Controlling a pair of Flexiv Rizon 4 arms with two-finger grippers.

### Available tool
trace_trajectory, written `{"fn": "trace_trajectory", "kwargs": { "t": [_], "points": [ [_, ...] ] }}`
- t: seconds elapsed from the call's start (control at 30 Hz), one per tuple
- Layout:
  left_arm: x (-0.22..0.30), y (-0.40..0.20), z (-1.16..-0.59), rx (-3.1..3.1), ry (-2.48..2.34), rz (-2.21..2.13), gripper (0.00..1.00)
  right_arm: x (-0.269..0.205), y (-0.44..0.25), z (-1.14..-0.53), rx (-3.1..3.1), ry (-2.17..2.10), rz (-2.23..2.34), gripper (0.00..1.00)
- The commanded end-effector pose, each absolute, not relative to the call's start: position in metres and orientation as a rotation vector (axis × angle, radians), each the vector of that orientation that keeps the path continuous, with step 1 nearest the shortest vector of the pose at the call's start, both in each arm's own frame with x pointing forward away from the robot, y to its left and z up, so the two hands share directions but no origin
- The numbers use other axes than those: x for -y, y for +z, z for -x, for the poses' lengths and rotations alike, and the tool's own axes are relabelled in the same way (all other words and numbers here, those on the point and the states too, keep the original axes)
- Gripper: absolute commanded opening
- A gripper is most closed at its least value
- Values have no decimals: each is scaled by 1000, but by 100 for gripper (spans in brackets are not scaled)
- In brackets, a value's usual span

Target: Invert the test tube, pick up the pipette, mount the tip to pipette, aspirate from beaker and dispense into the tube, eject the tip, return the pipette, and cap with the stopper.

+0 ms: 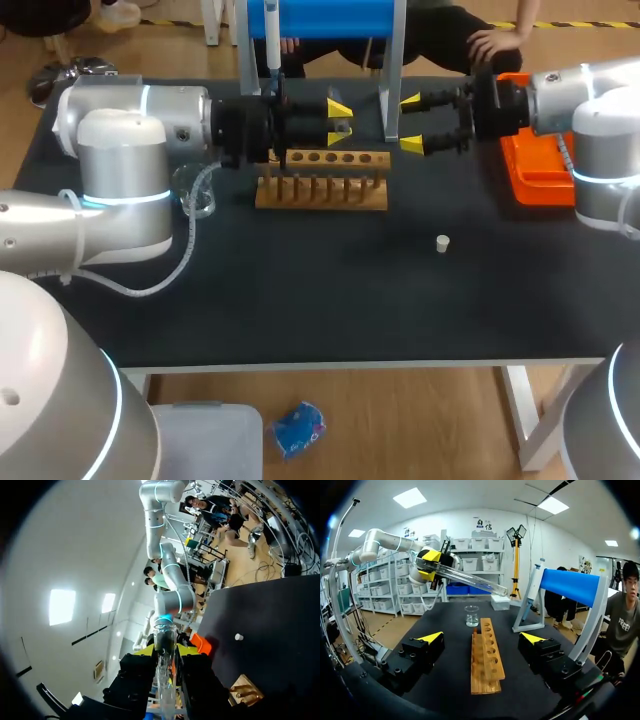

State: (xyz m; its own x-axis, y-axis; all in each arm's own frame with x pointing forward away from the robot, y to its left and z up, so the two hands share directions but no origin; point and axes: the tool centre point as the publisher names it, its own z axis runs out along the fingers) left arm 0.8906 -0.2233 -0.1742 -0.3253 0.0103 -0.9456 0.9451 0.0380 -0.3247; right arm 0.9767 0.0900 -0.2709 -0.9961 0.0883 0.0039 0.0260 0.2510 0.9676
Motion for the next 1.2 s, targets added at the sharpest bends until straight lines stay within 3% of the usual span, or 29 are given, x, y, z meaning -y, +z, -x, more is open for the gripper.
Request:
{"fn": "trace_trajectory", "kwargs": {
  "t": [0.03,0.4,1.0,1.2],
  "points": [
    [224,-173,-891,-1474,-1459,-997,0,-90,-271,-976,-2445,1887,-111,100],
    [218,-161,-907,-1679,-1735,-799,0,-90,-271,-976,-2445,1887,-111,100],
    [219,-162,-908,-1877,-1722,-822,0,-90,-271,-976,-2445,1887,-111,100],
    [216,-158,-914,-2060,-1811,-648,0,-90,-271,-976,-2445,1887,-111,100]
  ]
}}
